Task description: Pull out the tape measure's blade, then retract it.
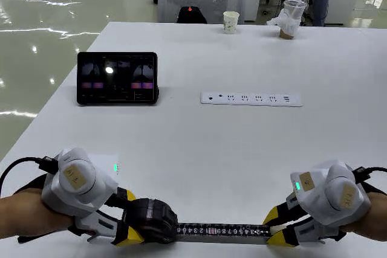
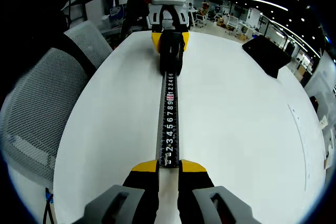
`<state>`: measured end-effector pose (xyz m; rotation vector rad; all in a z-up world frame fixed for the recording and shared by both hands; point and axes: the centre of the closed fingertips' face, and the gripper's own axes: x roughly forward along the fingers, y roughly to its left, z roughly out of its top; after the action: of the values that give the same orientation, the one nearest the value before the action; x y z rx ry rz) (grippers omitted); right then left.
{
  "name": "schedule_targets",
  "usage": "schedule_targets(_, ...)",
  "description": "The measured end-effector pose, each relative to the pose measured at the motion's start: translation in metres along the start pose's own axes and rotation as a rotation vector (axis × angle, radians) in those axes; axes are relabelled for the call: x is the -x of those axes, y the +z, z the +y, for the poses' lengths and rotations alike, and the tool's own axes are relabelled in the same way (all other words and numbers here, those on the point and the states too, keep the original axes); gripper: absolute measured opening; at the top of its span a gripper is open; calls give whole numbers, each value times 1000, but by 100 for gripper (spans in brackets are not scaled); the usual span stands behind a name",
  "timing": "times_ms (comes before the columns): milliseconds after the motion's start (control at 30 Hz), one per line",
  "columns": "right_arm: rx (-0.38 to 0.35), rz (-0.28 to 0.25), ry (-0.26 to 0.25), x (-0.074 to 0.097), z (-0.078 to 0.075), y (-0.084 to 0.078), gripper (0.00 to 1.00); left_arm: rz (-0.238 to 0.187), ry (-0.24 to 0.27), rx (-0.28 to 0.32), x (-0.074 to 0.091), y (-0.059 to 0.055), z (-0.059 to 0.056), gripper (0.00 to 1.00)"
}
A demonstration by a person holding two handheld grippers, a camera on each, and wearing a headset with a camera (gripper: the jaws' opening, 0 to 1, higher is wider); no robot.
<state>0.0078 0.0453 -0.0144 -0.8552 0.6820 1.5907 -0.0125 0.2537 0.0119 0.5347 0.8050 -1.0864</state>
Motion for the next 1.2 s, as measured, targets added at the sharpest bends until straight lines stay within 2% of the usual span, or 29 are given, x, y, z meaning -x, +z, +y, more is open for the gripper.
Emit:
schedule_targets(367,-12,14,-9,9,2,-13,9,3,0,0,0,0,0,27)
schedule_targets(933,-58,42,-39,31,3,-44,9,10,1,2,0,0,0,27)
schedule_targets(1200,-77,41,-50,34,3,-50,9,11,0,3,0,0,0,27)
